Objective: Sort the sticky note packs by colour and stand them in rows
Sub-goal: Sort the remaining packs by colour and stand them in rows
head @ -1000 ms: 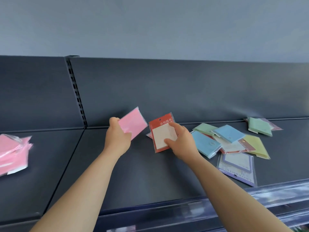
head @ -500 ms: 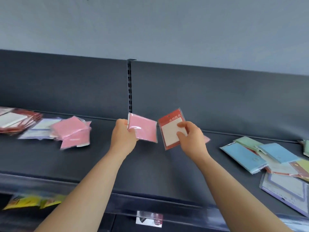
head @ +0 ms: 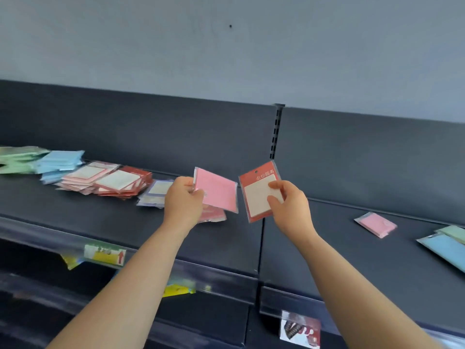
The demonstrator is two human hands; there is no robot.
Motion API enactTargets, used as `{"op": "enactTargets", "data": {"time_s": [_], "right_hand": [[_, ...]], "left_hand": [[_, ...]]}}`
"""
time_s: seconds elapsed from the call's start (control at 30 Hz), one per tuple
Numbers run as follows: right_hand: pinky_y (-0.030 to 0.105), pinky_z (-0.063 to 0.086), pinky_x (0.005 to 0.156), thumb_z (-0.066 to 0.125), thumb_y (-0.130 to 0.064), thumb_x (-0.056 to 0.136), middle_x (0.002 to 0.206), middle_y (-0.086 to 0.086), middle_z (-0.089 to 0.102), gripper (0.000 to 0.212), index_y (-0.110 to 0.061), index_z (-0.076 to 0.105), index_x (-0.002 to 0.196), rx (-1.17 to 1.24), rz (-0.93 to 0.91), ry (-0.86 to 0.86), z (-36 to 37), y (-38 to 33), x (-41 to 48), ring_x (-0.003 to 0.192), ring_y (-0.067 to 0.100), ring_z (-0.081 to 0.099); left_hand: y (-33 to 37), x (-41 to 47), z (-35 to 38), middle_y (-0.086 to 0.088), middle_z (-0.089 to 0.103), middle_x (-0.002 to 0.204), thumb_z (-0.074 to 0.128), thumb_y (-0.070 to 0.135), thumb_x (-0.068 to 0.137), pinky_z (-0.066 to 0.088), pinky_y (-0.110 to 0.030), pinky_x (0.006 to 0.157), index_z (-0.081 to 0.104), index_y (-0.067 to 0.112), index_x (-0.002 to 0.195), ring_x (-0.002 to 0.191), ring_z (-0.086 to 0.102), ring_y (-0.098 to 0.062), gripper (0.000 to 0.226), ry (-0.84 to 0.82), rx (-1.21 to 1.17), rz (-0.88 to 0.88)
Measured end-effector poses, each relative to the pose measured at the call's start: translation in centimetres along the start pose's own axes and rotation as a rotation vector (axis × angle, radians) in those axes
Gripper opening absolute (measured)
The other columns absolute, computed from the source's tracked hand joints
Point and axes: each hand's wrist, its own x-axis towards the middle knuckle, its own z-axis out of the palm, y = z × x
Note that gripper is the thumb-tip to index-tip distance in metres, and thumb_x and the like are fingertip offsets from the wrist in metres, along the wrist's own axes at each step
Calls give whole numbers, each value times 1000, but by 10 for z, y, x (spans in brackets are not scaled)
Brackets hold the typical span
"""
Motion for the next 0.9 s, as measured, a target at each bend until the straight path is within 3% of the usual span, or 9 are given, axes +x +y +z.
{"op": "enactTargets", "data": {"time_s": [0.17, 0.27, 0.33, 0.4, 0.47, 0.57, 0.63, 0.8, 0.9], "right_hand": [[20, 40, 80, 49, -5, 92, 120, -10, 54, 45, -21, 48, 134, 10, 10, 45, 36, -31, -4, 105, 7, 50], [10, 39, 69, 49, -3, 91, 110, -16, 55, 47, -24, 47, 133, 12, 16, 79, 48, -40, -5, 102, 6, 52], [9, 39, 64, 48, -2, 91, 106, -17, 54, 46, -25, 46, 131, 10, 33, 95, 53, -44, -6, 99, 7, 53], [15, 41, 69, 49, -3, 92, 110, -14, 55, 48, -25, 44, 134, 5, 43, 109, 56, -44, -5, 100, 8, 52], [16, 40, 68, 50, -4, 92, 112, -13, 54, 50, -24, 41, 138, 4, 60, 116, 57, -44, -1, 99, 8, 52], [11, 40, 63, 49, -6, 94, 114, -12, 54, 52, -23, 38, 141, 2, 60, 110, 56, -42, 8, 99, 9, 52], [11, 40, 61, 49, -6, 94, 114, -12, 53, 52, -23, 38, 142, -1, 49, 107, 55, -42, 15, 99, 9, 53], [7, 37, 62, 50, -7, 94, 122, -8, 54, 53, -20, 36, 144, -5, 15, 88, 59, -42, 32, 102, 6, 48], [13, 37, 77, 51, -8, 94, 138, -4, 50, 56, -19, 33, 147, -7, 5, 48, 74, -47, 38, 111, 6, 47]], "left_hand": [[-11, 36, -31, -1, 66, 106, 57, 7, 86, 56, -45, 81, 58, 17, 102, 93, 66, -24, 18, -74, 23, -17], [-13, 49, -35, 1, 61, 104, 57, 5, 89, 52, -37, 77, 55, 15, 102, 96, 60, -21, 17, -97, 57, -18], [-13, 56, -33, 2, 58, 96, 56, 3, 88, 53, -39, 77, 53, 17, 92, 92, 56, -22, 15, -102, 90, -12], [-13, 62, -31, 4, 54, 80, 55, 0, 86, 53, -45, 77, 49, 20, 75, 85, 54, -24, 23, -109, 152, -1], [-15, 67, -27, 1, 56, 79, 55, 0, 85, 53, -45, 77, 50, 20, 70, 84, 55, -26, 25, -137, 214, 10], [-25, 76, -20, -8, 63, 102, 58, 3, 87, 48, -34, 79, 65, 11, 95, 97, 60, -27, 13, -161, 268, 34], [-31, 79, -16, -8, 61, 112, 59, 6, 89, 39, -25, 78, 63, 9, 112, 104, 58, -24, 23, -169, 275, 24], [-35, 78, -15, -7, 59, 127, 61, 16, 92, 35, -20, 83, 60, 7, 124, 114, 56, -22, 34, -117, 288, 93], [-37, 73, -22, -4, 61, 126, 58, 21, 94, 35, -19, 87, 61, 10, 124, 116, 56, -18, 32, -89, 292, 161]]}}
